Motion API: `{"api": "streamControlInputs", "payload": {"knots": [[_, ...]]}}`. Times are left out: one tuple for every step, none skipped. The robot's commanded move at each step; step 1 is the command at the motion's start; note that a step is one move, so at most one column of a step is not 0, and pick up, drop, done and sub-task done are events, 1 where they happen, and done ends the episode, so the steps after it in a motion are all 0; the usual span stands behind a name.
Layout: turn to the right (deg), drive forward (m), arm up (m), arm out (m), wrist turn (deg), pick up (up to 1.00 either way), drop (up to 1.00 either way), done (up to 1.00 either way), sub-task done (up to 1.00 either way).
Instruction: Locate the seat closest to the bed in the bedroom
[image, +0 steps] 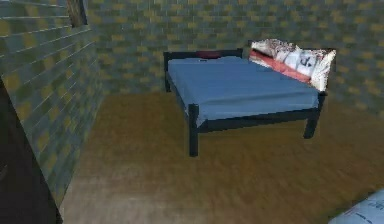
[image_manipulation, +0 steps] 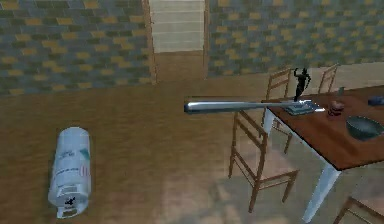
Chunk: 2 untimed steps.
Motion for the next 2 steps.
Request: {"api": "streamControlInputs", "payload": {"knots": [[-15.0,0.0,0.0,0.0,0.0,0.0,0.0,0.0,0.0],[0.0,0.7,0.0,0.0,0.0,0.0,0.0,0.0,0.0]]}}
